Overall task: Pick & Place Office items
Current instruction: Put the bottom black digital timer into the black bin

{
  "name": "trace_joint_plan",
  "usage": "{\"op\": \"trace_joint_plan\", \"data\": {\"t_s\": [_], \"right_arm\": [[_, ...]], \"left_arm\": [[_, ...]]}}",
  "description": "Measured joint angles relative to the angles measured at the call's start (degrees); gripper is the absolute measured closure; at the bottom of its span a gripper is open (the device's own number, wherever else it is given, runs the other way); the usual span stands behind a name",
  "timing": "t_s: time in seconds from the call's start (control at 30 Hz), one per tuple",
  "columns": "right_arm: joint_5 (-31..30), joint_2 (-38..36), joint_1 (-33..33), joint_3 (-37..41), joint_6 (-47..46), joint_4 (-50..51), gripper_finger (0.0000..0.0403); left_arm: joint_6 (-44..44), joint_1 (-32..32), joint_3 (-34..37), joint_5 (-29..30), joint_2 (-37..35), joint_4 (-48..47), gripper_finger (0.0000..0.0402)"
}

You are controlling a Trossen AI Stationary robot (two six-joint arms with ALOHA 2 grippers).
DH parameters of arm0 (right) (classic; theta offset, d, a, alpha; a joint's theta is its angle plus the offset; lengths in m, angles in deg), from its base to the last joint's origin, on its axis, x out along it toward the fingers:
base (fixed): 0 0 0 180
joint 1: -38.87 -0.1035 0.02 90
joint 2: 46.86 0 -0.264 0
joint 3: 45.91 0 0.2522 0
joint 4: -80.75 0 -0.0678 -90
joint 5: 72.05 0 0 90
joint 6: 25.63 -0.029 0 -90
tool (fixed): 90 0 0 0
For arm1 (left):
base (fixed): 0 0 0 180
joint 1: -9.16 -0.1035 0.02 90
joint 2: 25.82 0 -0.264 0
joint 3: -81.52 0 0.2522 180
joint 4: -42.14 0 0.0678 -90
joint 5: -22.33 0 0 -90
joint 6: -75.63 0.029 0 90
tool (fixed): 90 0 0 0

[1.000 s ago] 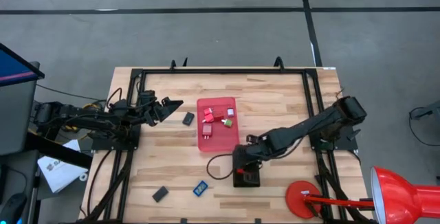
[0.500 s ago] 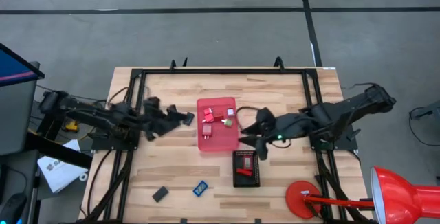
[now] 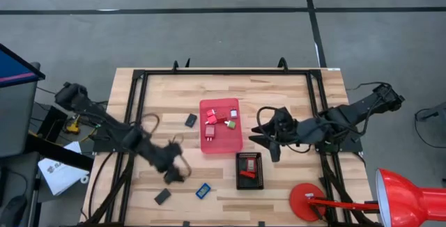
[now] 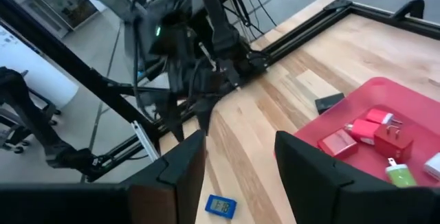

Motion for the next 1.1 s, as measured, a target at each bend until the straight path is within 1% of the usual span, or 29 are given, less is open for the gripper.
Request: {"op": "trace_joint_plan", "data": {"t_s": [0.13,0.2,0.3,0.43,0.53,0.63,0.73,0.83,1.1], "right_arm": [[-1.59,-0.02,-0.54,0.02,0.02,-1.64,0.0234],[-1.85,-0.02,-0.84,0.02,0.04,-2.81,0.0234],[-1.85,-0.04,-0.88,0.0,0.04,-3.79,0.0234],[-1.97,-0.04,-0.87,0.01,0.02,-3.95,0.0233],[-2.27,-0.04,-0.85,-0.74,0.27,-3.74,0.0233],[-2.6,-0.04,-0.85,-2.23,1.66,-3.43,0.0233],[-2.99,-0.04,-0.85,-4.24,2.1,-0.57,0.0233],[-3.57,-0.09,-0.85,-5.66,2.2,1.93,0.0233],[-4.37,-0.07,-1.19,-6.86,2.21,3.9,0.0233]], "left_arm": [[-7.25,7.0,-3.34,-6.7,4.41,-11.22,0.0128],[-10.5,9.54,-4.77,-8.91,6.11,-13.23,0.0128],[-15.44,12.24,-5.94,-9.36,8.26,-15.09,0.0128],[-21.04,12.79,-6.04,-8.67,12.32,-16.96,0.0128],[-21.45,12.35,-6.04,-8.3,15.84,-15.86,0.0128],[-21.43,11.81,-6.02,-7.9,19.2,-12.82,0.0128],[-21.45,11.55,-6.04,-7.45,21.96,-11.35,0.0128],[-21.44,12.0,-6.0,-4.73,24.1,-11.17,0.0128],[-21.03,12.36,-6.0,-4.59,28.73,-11.64,0.0128]]}}
